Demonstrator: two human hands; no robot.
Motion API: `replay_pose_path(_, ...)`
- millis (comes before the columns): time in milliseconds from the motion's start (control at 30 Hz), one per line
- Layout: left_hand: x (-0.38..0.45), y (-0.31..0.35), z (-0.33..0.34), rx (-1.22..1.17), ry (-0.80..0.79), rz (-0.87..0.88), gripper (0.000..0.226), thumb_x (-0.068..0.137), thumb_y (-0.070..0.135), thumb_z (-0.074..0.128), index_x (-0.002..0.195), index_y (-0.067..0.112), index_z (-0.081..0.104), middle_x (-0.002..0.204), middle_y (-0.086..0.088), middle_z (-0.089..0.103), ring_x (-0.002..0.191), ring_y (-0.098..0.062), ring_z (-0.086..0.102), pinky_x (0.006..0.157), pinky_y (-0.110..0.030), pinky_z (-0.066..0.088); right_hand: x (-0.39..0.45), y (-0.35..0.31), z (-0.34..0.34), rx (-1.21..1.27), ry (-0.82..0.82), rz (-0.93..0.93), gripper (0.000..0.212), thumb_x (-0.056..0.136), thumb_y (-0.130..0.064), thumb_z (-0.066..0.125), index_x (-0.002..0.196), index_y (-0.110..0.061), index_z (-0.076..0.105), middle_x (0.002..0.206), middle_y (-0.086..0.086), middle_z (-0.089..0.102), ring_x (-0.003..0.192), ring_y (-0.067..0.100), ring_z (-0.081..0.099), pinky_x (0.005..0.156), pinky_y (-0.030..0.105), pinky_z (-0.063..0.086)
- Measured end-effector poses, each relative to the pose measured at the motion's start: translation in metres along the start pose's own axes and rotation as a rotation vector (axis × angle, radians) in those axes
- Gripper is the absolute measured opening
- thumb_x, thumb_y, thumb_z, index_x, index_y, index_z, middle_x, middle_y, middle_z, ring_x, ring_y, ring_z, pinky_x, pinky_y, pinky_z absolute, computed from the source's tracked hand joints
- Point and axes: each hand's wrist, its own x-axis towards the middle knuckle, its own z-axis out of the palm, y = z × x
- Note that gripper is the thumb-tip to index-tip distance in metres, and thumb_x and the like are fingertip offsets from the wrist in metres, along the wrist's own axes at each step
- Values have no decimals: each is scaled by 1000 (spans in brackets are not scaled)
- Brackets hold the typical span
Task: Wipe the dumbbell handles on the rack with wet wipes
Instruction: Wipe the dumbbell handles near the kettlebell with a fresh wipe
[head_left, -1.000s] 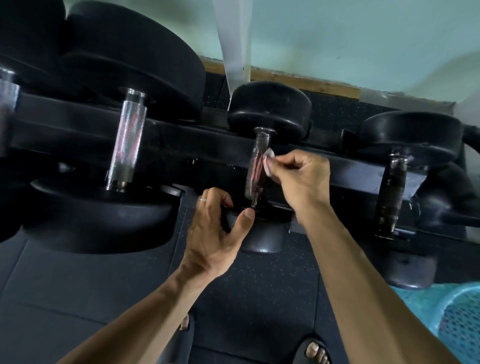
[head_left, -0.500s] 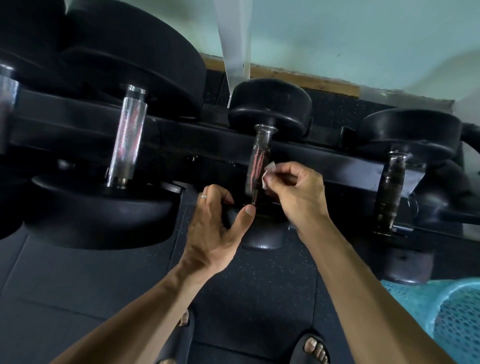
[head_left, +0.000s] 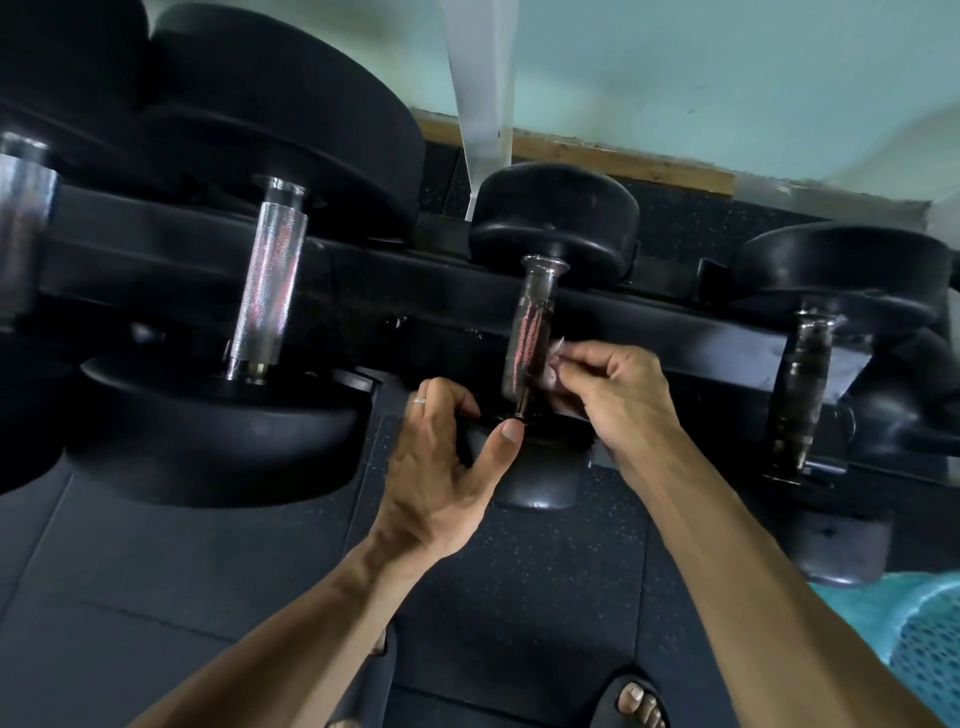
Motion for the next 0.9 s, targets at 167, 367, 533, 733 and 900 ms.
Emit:
replay_pose_path(167,0,1,0,-7,10,12,65,80,82,40,88,18,47,86,11,46,83,-6,47,71,-8,34,43,-20,14,306,144,-24,25,92,2,63,95,-20,77,97,3,77,93,18,74,84,34,60)
replay_pose_path(367,0,0,0,13,11,15,57,82,74,44,89,17,48,86,9,47,83,-10,48,71,-10,35,14,15,0,-175,-149,61,22,93,-10,65,107,-24,75,102,-10,75,98,3,68,94,24,51)
replay_pose_path(533,0,-1,1,-3,7,7,48,82,66,46,89,19,47,87,10,48,85,-10,49,73,-9,35,31,2,2,201,-132,89,29,93,6,58,96,-18,74,83,-2,75,77,9,70,65,19,54)
replay_pose_path(733,0,-1,1,-6,2,10,47,82,65,46,88,19,46,87,10,48,85,-10,47,74,-10,34,21,21,-13,-29,-316,56,36,86,15,51,83,-13,74,73,-1,66,71,8,57,67,23,44)
replay_pose_path(900,-1,0,1,-11,27,28,62,82,83,37,89,22,45,88,12,48,88,-2,47,76,-7,34,28,-1,-15,551,-389,199,26,94,-4,39,98,-7,64,82,7,60,75,16,58,82,32,48)
